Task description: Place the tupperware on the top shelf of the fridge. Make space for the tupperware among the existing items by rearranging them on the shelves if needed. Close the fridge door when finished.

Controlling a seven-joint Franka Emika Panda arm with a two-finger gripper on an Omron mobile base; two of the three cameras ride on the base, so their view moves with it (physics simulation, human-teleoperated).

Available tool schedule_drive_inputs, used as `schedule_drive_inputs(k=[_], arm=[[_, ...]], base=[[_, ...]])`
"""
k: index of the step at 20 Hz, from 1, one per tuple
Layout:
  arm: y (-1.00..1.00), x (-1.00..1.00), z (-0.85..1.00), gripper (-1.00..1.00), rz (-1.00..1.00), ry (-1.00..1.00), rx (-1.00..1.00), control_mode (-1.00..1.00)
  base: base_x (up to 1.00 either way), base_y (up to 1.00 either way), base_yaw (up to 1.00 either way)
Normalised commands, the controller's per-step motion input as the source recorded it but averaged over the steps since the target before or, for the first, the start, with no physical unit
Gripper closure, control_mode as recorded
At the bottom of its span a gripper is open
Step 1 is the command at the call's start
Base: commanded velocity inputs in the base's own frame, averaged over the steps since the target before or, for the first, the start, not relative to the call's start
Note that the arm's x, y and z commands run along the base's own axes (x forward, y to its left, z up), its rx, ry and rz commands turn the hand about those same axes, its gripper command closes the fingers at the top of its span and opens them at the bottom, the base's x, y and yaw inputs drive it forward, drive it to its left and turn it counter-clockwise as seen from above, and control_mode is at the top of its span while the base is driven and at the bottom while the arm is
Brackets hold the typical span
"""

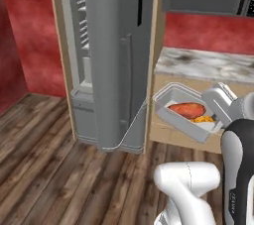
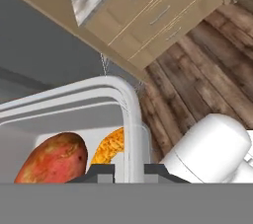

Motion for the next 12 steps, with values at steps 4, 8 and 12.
schedule_drive_inputs(k=[4,8,12], arm=[[0.0,0.0,0.0,1.0,0.0,0.0,0.0,1.0],[0.0,0.0,0.0,1.0,0.0,0.0,0.0,1.0],[0.0,0.0,0.0,1.0,0.0,0.0,0.0,1.0]], base=[[0.01,1.0,0.4],[0.38,1.0,0.16],[0.58,1.0,0.04]])
